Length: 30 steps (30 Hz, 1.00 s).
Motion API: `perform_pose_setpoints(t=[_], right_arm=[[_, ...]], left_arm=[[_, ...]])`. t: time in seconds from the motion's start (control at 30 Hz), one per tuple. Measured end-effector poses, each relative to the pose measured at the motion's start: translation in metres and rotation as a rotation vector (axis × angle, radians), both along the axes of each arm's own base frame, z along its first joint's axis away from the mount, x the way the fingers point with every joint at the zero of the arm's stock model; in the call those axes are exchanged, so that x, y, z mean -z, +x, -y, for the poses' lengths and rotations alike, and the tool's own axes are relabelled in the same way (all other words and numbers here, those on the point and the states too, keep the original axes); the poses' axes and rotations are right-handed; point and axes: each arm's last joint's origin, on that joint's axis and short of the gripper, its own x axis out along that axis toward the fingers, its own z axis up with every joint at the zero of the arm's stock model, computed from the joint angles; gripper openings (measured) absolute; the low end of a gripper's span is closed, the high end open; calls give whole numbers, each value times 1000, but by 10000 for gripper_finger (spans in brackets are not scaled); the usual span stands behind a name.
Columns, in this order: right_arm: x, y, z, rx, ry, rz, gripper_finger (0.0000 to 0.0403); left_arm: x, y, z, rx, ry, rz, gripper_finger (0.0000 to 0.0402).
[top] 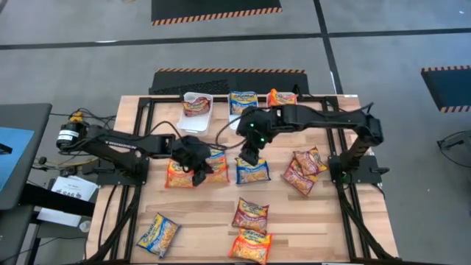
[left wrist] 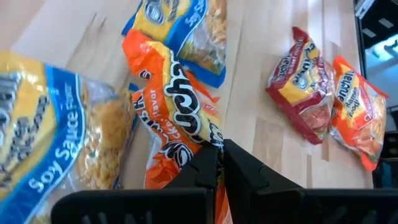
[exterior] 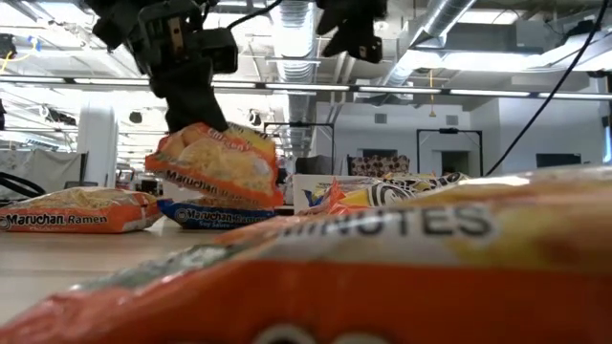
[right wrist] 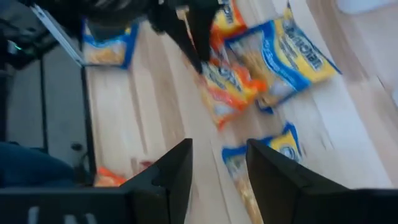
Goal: Sort Maruchan noodles
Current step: Put the top right orange noodle pack into the top right white bin
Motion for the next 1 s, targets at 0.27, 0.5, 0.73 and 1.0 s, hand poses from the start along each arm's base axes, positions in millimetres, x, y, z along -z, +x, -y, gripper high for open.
perform_pose_setpoints(t=[0.27,0.5,0.73,1.0], right_arm=[[6,4,16,-49,-4,15,200],[4,3,29,-104,-83,62,213],[4,0,49,-156,-174,87,212],[3,-8,80,-118,-163,108,212]], left_arm=[[-24,6,-8,12,100,1,0],[-45,12,-18,14,155,65,0],[-70,16,-28,0,217,116,0],[-90,17,-33,-21,344,114,0]])
